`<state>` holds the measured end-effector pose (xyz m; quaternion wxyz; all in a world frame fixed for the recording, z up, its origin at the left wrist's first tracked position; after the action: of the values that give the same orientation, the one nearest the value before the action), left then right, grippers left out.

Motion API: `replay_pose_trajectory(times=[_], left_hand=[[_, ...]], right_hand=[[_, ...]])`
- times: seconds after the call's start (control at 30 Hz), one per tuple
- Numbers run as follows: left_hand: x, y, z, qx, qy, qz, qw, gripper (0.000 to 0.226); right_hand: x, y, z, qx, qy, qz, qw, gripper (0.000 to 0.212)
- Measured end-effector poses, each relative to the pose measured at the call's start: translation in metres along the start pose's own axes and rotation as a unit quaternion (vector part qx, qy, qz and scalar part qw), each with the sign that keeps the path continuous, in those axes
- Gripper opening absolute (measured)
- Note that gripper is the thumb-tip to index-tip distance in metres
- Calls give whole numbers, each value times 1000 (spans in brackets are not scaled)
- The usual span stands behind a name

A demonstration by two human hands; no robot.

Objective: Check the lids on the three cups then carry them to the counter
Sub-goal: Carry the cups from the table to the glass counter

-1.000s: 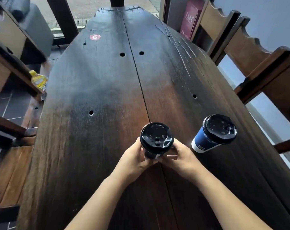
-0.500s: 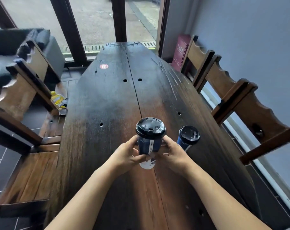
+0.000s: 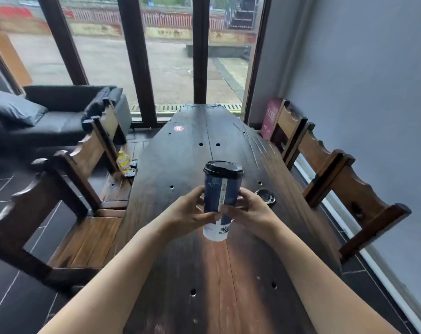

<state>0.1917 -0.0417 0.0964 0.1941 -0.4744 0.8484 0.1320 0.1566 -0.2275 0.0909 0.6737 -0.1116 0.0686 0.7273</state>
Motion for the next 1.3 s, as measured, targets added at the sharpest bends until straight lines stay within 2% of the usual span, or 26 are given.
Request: replay_pose_trajectory(times=[0.17,0.27,0.37,0.47,0.57,0.7,0.77,0.83,0.97,1.07,1.17,1.3], left_hand=[[-28,69,21,-38,23,-69,997,60],[-61,126,43,-75,35,-126,989,68],[-105,190,68,-110,39,-196,974,64],[-152,269,99,-160,42,-285,944,55],[-197,359,130,-206,66,-359,908,60],[-254,488,157,-239,33,-441,864,70],[-276,561,176,-264,39,-486,832,67],[-291,636,193,-283,57,-537,792,74],[-299,778,208,-324,78,-633,699,76],[-289,866,203,-360,89,-693,619,66],[-266,938,190,-393,68,-752,525,76],[-224,1010,178,-415,76,-808,411,70]], right_hand=[[60,5,14,3,-36,82,996,61],[122,0,28,0,-43,158,987,49],[202,-3,54,-10,-60,245,968,56],[296,-1,84,-18,-63,335,940,69],[400,9,114,-33,-40,410,910,54],[553,42,155,-79,-12,503,860,55],[631,69,174,-97,-12,546,832,56],[707,103,195,-112,-9,592,798,59],[842,190,236,-147,6,685,714,67],[922,262,260,-162,13,752,638,65],[985,334,277,-177,11,813,554,59],[1036,432,297,-195,0,881,432,55]])
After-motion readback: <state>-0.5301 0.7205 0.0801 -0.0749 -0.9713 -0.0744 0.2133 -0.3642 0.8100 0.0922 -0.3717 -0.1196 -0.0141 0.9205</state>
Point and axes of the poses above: each hand's wrist, its own y-axis away from the middle knuckle, its own x-axis out of the palm, z = x × y, the point moved 5 cm from there along -y, towards the middle knuckle, and after that the axes turned 3 degrees about -x, right-handed, at the moved point
